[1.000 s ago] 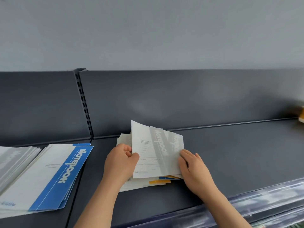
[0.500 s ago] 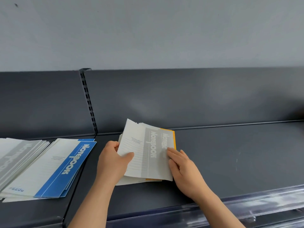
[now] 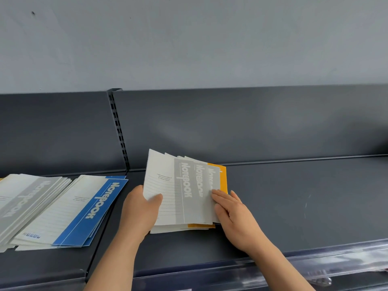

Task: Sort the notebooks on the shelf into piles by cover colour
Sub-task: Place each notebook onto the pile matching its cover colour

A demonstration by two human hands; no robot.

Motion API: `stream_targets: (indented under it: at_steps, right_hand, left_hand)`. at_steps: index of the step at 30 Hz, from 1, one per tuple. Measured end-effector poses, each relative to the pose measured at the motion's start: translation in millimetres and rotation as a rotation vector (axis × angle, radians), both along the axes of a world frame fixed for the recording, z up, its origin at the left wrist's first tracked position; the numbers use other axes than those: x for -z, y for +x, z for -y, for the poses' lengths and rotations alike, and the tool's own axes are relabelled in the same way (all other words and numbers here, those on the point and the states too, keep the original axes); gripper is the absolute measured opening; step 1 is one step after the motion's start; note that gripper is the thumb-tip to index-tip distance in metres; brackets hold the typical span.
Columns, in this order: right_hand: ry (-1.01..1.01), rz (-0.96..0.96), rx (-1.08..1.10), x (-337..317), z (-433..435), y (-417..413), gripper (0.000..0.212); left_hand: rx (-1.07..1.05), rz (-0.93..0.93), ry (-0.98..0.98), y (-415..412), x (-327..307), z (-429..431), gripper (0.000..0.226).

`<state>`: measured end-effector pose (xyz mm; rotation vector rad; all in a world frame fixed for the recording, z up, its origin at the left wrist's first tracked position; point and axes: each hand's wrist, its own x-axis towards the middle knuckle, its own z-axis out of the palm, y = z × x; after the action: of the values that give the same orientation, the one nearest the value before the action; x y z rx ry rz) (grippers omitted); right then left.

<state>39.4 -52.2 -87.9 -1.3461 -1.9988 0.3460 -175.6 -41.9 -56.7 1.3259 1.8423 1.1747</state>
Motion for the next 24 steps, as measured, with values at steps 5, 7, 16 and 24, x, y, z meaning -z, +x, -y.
stream_targets:
  at_steps: [5, 7, 16, 24]
  right_hand:
    - [0.002, 0.049, 0.081, 1.1, -3.1, 0.3, 0.029]
    - [0.006, 0.073, 0.034, 0.4, -1.9, 0.1, 0.031]
    - [-0.047, 0.027, -0.018, -4.1, 3.3, -0.6, 0.037]
    - [-0.069, -0.075, 0.060, -8.7, -1.3, -23.5, 0.025]
  left_hand:
    - [-0.071, 0.020, 0.051, -3.5, 1.3, 2.0, 0.018]
    - [-0.076, 0.022, 0.059, -4.7, 1.3, 2.6, 0.017]
    - [-0.031, 0.050, 0.040, -8.0, 3.0, 6.8, 0.020]
    - [0.014, 0.337, 0.081, -23.4, -3.9, 30.9, 0.023]
